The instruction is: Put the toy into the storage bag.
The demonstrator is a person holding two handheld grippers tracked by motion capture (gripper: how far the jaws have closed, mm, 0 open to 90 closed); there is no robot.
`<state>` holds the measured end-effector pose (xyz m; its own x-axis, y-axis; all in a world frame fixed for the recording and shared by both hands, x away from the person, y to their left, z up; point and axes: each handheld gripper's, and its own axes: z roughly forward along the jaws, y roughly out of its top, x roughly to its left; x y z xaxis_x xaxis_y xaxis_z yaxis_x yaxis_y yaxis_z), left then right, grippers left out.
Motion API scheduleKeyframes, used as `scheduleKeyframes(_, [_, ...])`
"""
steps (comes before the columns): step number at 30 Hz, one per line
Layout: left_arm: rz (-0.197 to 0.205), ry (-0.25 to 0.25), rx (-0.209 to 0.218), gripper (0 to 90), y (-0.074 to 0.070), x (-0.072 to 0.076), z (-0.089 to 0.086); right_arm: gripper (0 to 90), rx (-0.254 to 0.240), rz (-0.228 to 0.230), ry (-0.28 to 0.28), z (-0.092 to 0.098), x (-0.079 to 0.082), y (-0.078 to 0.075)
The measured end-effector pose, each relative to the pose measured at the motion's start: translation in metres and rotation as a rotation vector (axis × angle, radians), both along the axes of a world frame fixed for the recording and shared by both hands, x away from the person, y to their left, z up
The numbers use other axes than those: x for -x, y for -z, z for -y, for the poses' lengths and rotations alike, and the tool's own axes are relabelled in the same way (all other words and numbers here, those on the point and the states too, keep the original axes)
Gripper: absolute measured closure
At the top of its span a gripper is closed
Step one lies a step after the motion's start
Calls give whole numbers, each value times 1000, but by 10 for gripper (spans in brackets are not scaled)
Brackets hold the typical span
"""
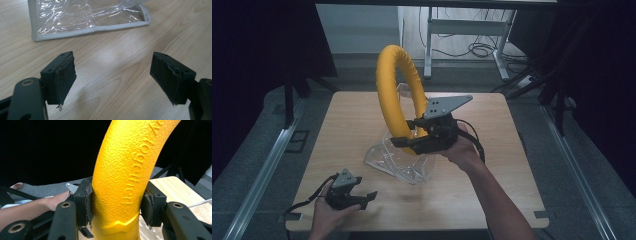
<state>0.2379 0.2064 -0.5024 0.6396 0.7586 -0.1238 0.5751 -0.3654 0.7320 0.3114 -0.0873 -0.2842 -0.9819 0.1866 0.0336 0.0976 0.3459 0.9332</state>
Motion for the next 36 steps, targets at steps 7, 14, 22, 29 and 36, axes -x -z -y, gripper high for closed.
scheduleKeyframes(7, [5,-2,-1,203,0,0,0,502,2,-17,-14,-5,-1,6])
scheduleKeyframes(14, [4,-2,-1,203,0,0,0,502,7,-27,-17,-6,-3,14])
scheduleKeyframes(22, [2,0,-4,203,0,0,0,502,15,-55,-18,-7,-6,25])
scheduleKeyframes(29, [1,0,-5,203,1,0,0,502,17,-74,-21,-7,-8,33])
scheduleKeyframes(36, [2,0,-6,204,1,0,1,501,25,-88,-18,-6,-10,42])
